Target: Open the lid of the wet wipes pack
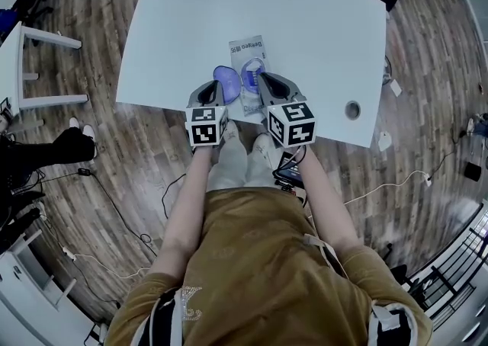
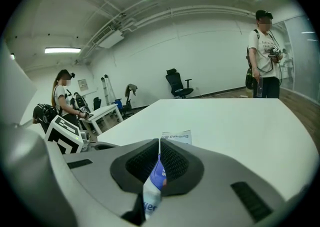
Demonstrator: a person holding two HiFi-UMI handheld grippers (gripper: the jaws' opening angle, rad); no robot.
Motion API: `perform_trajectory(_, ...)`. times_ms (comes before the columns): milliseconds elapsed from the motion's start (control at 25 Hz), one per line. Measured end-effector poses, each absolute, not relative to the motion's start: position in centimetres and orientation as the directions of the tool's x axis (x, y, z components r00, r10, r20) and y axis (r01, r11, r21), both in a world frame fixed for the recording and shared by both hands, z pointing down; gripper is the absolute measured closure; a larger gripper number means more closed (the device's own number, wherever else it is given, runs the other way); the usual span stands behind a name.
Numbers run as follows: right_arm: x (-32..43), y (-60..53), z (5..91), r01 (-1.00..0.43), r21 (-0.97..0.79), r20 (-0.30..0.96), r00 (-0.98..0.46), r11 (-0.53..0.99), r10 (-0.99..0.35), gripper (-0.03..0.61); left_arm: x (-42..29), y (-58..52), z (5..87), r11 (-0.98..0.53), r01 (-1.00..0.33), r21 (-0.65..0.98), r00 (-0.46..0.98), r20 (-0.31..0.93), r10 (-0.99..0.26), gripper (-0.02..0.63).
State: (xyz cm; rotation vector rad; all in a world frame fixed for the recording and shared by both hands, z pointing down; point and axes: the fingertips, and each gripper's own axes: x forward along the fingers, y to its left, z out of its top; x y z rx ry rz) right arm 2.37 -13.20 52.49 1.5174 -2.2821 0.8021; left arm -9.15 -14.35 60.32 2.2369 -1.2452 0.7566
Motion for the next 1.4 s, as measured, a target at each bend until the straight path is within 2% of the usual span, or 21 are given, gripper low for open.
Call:
perform_trajectory(360,5.3,-12.4,50.3,-0.947,-0.213,0.471,-0.314,0.239,-0.824,0.558,-9.0,-14.3,56.8,-0.502,-0.862,0.069,0.443,0.584,-0.68,0.612)
perform_trajectory(720,5.8,-12.0,45.5,-0.935,-0.212,0.337,-0.342,0.283,-0.877,0.568,-8.4,-15.0,48.6,-0.516,-0.856,0.02,0.48,0.4,-0.781,0.612)
perform_trajectory(880,6.4,-11.7,43.2,-0.946,-0.167,0.272,-0.314,0.277,-0.91,0.568,-7.3,-14.7,44.4,-0.541,-0.84,-0.051,0.503,0.303,-0.809,0.612)
perform_trajectory(1400,8.7,-10.0,35.7,-0.974,-0.053,0.097,-0.224,0.219,-0.97,0.568,-6.8,-13.1,36.0,-0.527,-0.847,-0.072,0.522,0.078,-0.849,0.612)
